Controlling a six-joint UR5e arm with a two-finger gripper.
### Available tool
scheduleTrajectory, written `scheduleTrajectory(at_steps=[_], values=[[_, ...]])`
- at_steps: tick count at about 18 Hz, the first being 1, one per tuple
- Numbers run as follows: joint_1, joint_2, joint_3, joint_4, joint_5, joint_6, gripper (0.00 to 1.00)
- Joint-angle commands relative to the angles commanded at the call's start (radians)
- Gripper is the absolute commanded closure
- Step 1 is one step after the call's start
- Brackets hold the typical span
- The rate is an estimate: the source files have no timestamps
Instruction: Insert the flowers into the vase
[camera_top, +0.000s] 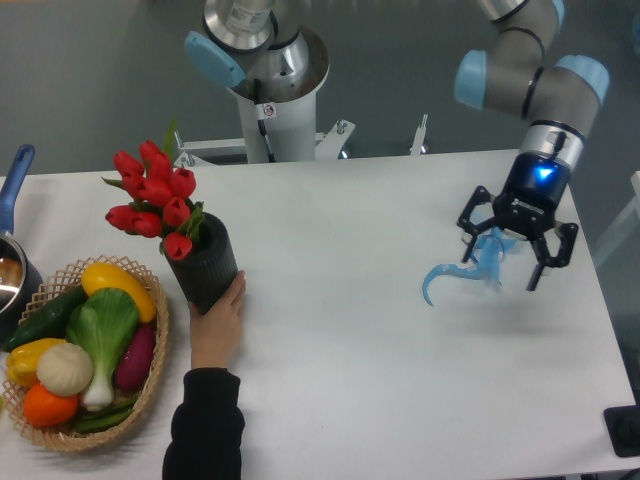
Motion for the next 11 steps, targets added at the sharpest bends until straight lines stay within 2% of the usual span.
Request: scheduleTrajectory(at_steps=[3, 7, 9, 11], values=[[-0.038, 0.018, 0.012, 0.000, 0.265, 0.002, 0.00], [-0.164, 0.034, 0.025, 0.002, 0.762, 0.014, 0.00], [-0.195, 0.019, 0.032, 0.002, 0.836, 0.006, 0.00], [-0.198, 0.023, 0.005, 0.002, 0.840, 0.018, 0.00]])
